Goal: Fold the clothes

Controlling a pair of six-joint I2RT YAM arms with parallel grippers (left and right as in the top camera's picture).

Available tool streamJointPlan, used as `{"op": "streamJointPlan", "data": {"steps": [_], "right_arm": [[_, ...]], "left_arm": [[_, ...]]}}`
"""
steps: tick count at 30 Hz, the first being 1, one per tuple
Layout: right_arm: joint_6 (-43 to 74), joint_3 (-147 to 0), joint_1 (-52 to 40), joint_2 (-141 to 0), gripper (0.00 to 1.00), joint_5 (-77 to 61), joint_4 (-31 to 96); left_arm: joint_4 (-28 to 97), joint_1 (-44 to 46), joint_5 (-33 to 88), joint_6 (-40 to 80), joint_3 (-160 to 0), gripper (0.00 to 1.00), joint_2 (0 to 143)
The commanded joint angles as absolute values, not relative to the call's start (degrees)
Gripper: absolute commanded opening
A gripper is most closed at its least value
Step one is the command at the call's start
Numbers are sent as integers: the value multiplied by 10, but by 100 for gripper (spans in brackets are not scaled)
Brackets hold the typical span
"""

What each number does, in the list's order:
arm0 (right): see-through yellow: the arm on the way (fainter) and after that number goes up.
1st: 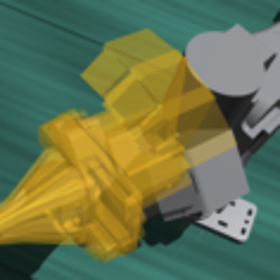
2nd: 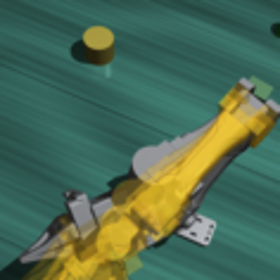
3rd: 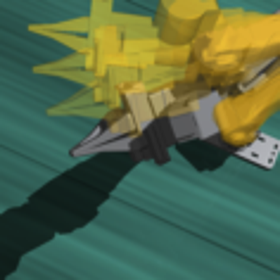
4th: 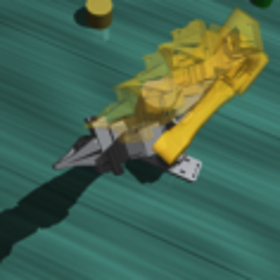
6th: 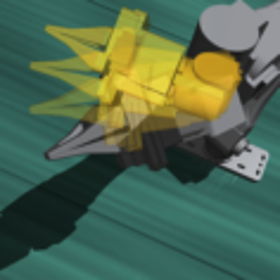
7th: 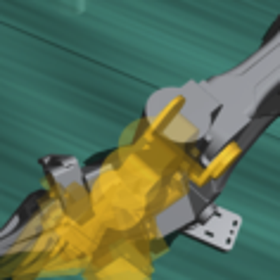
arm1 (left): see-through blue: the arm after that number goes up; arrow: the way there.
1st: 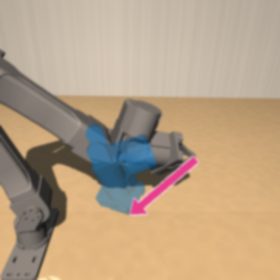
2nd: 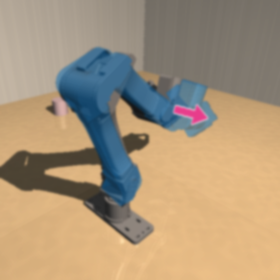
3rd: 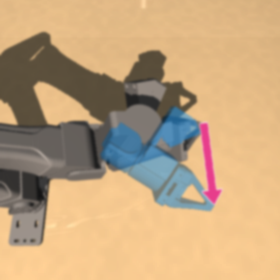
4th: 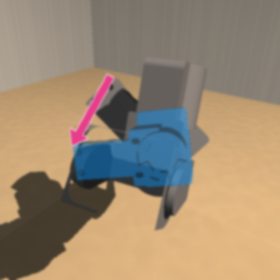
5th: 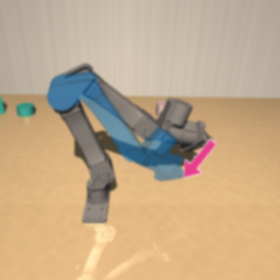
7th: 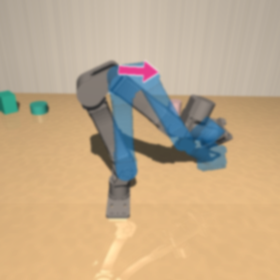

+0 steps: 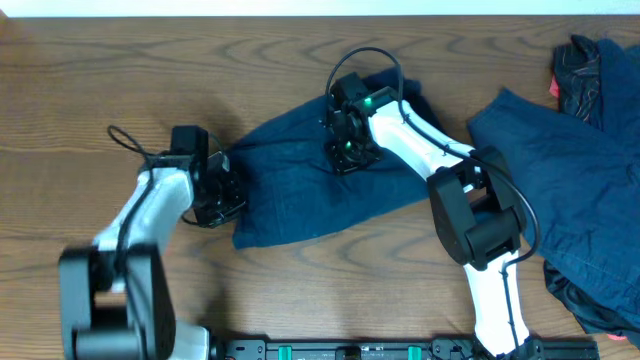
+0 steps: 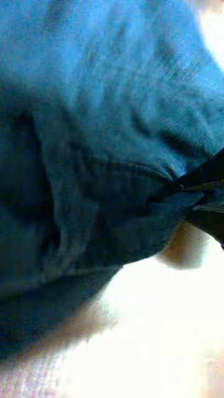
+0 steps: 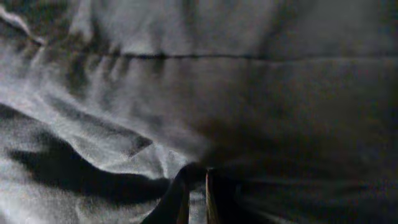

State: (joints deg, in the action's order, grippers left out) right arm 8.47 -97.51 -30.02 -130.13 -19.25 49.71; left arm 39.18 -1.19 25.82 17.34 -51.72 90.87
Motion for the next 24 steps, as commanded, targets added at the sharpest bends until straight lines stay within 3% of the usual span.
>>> {"op": "streamJointPlan", "data": {"steps": [1,9,16,20,24], "right_arm": [[79,-967,-339,-1358,10,-237,469],[114,-967,-413,-1358,11,-262,413],[153,-967,-484,-1358,12,-335,354],[163,-976,-508,-1356,16,-341,349],[163,-1008,-493,-1342,27,-313,379]], "left_arm": [[408,-9,350,159,-525,6,823],[389,-9,382,183,-535,6,650],[345,-9,381,204,-540,6,605],[333,-9,373,204,-540,6,618],[332,-9,334,200,-540,6,630]]}}
